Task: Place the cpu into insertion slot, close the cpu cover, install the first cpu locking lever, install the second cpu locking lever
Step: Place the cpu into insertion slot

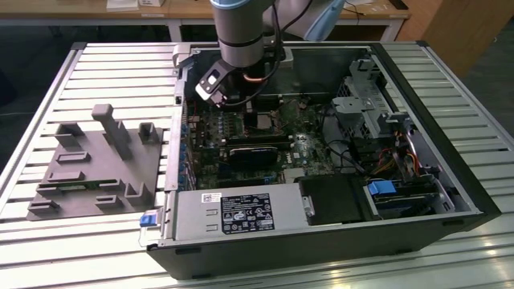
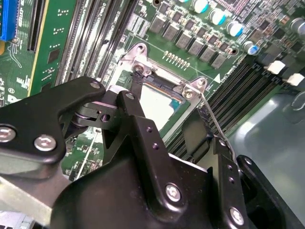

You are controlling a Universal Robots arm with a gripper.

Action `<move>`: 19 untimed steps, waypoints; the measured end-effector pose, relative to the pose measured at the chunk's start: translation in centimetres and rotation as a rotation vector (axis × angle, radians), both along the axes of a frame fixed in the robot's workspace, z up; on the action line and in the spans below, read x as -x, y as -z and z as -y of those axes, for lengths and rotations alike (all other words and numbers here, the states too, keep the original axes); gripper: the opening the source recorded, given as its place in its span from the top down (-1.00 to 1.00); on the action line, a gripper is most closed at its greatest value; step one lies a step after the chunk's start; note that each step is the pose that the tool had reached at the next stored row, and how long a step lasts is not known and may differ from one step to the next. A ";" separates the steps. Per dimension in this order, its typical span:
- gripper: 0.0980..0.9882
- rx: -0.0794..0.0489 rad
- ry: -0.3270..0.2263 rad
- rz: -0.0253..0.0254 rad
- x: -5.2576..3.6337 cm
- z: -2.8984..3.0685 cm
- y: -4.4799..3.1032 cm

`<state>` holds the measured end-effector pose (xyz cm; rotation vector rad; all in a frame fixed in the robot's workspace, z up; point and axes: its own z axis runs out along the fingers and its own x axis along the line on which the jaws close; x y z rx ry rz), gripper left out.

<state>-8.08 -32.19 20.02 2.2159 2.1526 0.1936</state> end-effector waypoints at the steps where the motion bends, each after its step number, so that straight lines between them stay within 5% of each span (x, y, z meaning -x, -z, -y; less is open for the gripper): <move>1: -0.15 -0.001 0.000 0.0016 0.11 0.00 0.00; 11: -0.15 -0.009 0.000 0.0163 1.10 0.00 -0.07; 19: -0.15 -0.010 0.000 0.0228 1.32 0.00 -0.34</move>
